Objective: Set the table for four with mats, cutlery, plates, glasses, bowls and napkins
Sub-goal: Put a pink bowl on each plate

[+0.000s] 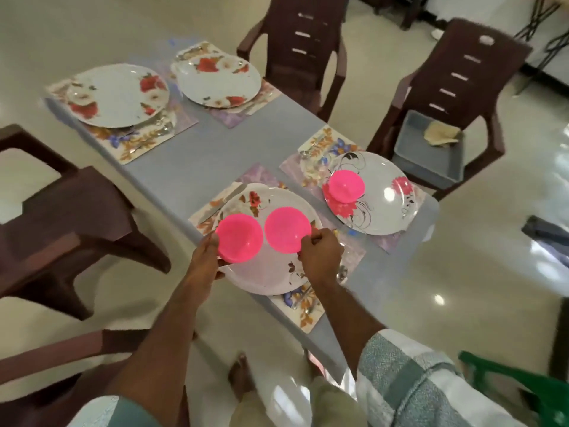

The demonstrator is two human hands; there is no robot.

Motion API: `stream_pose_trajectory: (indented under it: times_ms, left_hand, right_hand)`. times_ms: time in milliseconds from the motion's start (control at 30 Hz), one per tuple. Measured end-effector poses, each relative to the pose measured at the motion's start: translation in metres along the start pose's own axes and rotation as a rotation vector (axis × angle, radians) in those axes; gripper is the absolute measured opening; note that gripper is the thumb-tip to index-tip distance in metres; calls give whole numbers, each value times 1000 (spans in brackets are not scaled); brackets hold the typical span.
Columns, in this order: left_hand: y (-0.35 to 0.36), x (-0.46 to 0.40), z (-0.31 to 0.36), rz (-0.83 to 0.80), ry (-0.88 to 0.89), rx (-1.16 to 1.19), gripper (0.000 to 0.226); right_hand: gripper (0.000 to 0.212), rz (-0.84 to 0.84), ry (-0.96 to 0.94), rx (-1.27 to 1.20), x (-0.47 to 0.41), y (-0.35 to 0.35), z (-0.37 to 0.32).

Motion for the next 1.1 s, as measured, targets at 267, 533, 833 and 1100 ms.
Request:
stream_pose_trajectory:
  times_ms: [267, 533, 833, 1100]
  left_hand:
    - [5, -17, 13, -156, 12, -75, 36]
    - [5, -18, 13, -250, 44, -161, 30]
    - [4, -16, 15, -280, 88, -201, 46]
    - [6, 2, 17, -335, 134, -53, 24]
  right_hand:
    - [9, 181, 276, -61, 0, 35, 50]
    - [18, 327, 455, -201, -17, 47, 52]
    - [13, 375, 434, -188, -25, 43, 52]
    - [8, 250, 117, -4, 7, 40, 46]
Point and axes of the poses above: each hand's wrist, its own x-axis away from the middle knuckle, its own y-axis out of the palm, z = x × y, the point moved 6 cm from there along -x, towards the middle knuckle, and after that the axes turned 8 degrees about -x, right-handed, at the moved point
